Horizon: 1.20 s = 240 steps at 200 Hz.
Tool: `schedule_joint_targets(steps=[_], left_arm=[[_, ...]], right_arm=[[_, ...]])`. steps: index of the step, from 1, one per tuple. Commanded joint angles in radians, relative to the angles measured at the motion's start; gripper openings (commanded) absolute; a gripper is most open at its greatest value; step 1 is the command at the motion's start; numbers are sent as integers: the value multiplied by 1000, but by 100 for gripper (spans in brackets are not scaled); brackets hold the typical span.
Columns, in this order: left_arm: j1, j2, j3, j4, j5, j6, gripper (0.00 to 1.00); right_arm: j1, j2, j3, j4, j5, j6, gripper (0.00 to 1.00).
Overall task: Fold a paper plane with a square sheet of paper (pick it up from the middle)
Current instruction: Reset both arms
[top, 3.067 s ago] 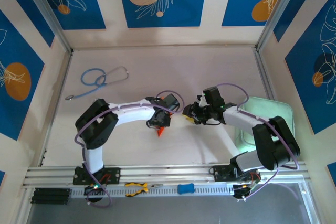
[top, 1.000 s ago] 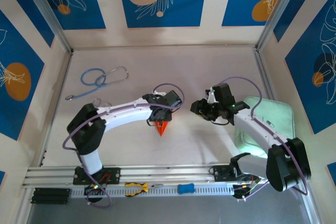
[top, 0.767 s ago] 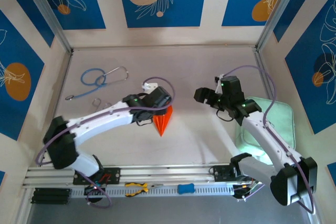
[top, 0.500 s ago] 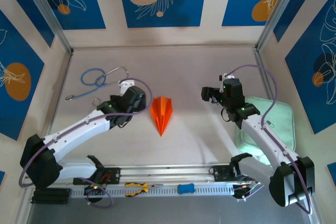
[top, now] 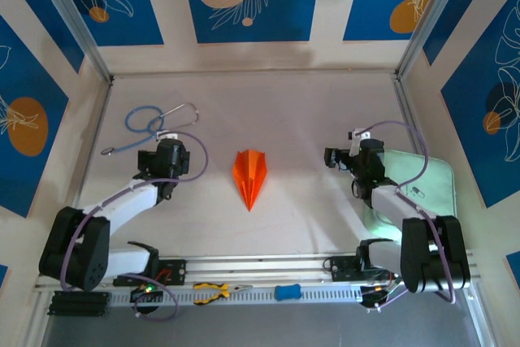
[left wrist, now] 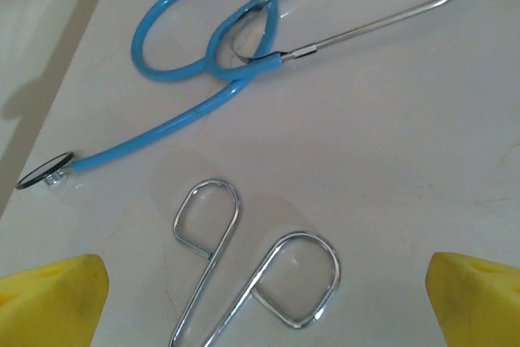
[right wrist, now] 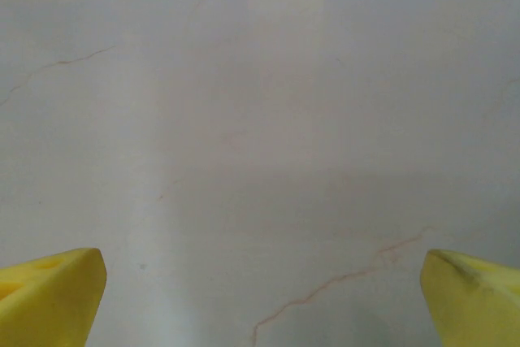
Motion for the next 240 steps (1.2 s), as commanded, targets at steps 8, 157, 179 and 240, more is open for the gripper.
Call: schedule_joint_targets(steps=[8,157,179,240], left_arm=[[35,59,-60,295,76,74,100],[230,291,-165,860,391,77,100],[230,284,-176,873,391,77,100],[229,286,-179,884,397,79,100]], right_arm=[[-25,46,-24,246,-169,-43,99],[-38,315,31,458,-105,-3,99],[-36,314,31,458,-102,-4,99],[-35,314,32,457,-100,-6,99]])
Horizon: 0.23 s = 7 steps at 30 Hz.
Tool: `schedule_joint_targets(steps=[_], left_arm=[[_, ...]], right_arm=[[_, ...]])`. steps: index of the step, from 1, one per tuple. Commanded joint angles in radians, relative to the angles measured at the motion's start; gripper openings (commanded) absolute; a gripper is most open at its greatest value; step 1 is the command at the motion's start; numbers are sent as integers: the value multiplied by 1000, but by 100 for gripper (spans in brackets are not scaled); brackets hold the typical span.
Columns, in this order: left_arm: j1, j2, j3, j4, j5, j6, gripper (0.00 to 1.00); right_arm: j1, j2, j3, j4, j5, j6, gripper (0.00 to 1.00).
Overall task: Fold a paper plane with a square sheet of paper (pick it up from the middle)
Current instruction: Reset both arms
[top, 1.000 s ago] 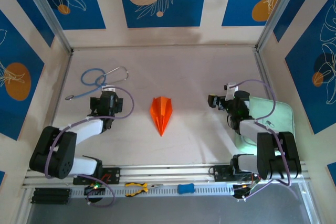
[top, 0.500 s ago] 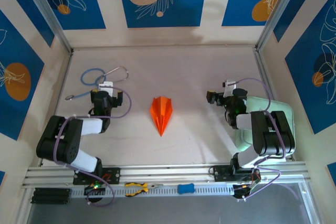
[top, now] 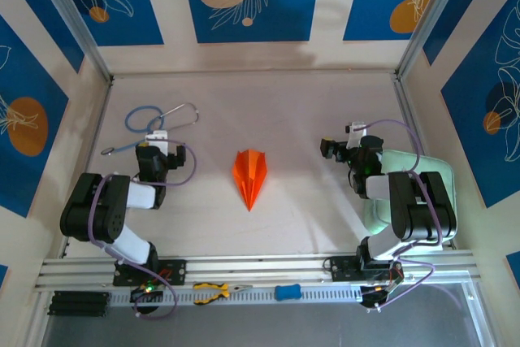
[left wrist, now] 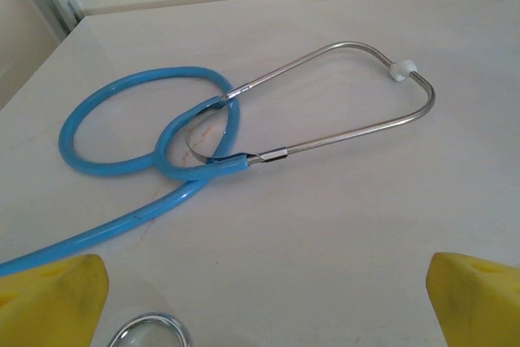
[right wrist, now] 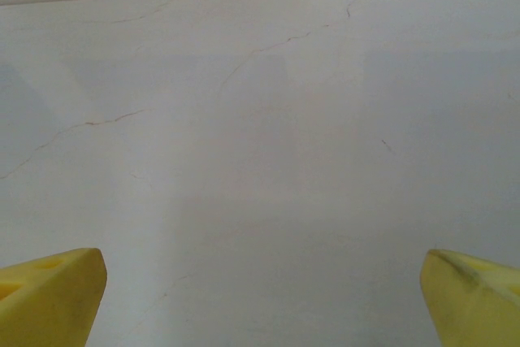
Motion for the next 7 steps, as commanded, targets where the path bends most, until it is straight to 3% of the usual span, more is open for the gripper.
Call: schedule_joint_targets(steps=[1,7], left_arm=[[6,-4,0,44,21,-19,100],[5,-5,0,41,21,-19,100]], right_arm=[[1,-3,12,7,22,8,99],[0,-4,10,9,20,7,99]])
